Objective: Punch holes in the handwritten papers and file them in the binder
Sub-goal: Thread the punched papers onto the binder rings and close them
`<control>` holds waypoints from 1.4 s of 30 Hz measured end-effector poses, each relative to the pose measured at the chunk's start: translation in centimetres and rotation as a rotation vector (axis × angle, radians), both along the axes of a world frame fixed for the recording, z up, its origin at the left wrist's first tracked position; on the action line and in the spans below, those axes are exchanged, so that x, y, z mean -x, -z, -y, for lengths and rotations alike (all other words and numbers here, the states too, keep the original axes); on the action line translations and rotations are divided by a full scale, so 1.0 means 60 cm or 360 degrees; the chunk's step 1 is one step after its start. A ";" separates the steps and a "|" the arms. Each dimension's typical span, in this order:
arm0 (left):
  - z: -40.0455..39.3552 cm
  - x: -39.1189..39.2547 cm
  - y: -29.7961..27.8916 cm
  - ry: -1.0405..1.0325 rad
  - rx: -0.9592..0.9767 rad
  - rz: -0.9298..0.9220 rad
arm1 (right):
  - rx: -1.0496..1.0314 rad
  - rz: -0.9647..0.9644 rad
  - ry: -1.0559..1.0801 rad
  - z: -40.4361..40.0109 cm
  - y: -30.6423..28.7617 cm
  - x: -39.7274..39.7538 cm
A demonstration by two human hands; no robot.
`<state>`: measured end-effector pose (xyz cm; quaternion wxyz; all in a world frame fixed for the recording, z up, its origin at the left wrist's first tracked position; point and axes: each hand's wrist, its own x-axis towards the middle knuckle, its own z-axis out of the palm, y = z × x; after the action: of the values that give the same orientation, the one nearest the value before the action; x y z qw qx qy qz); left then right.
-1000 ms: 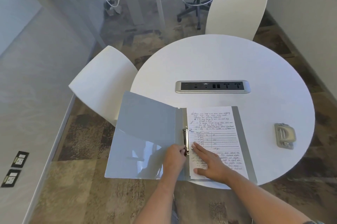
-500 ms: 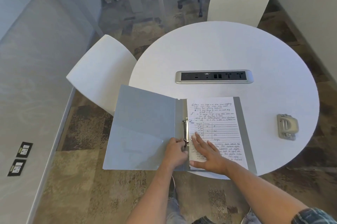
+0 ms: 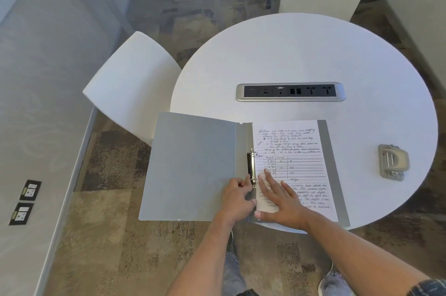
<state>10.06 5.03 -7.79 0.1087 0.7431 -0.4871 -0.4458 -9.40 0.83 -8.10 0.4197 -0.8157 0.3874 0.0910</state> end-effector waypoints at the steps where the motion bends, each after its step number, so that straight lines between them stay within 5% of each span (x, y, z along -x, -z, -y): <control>1: -0.001 -0.001 0.002 0.0020 0.0009 0.0017 | 0.0007 0.0010 0.0008 -0.001 0.002 0.000; 9: -0.003 -0.010 -0.001 0.0051 0.0038 -0.0006 | 0.0002 0.0254 0.0250 -0.013 -0.004 0.006; 14: -0.003 -0.005 -0.012 0.0076 0.0037 0.0023 | 0.0052 0.0469 0.1172 -0.029 -0.018 0.017; 21: -0.005 -0.003 -0.019 0.0090 0.0049 0.0084 | 0.0453 -0.0467 0.1729 -0.027 -0.052 0.038; 32: -0.003 -0.001 -0.016 0.0087 0.0027 0.0118 | 0.0355 -0.0774 0.1939 0.005 -0.072 0.035; 42: 0.005 0.000 -0.039 0.0047 -0.0064 -0.0020 | 0.0292 -0.0587 0.1847 0.034 -0.087 0.030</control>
<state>10.05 4.73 -5.45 0.0904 0.7350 -0.4882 -0.4617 -11.21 -1.21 -2.90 0.2549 -0.4755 0.8407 -0.0465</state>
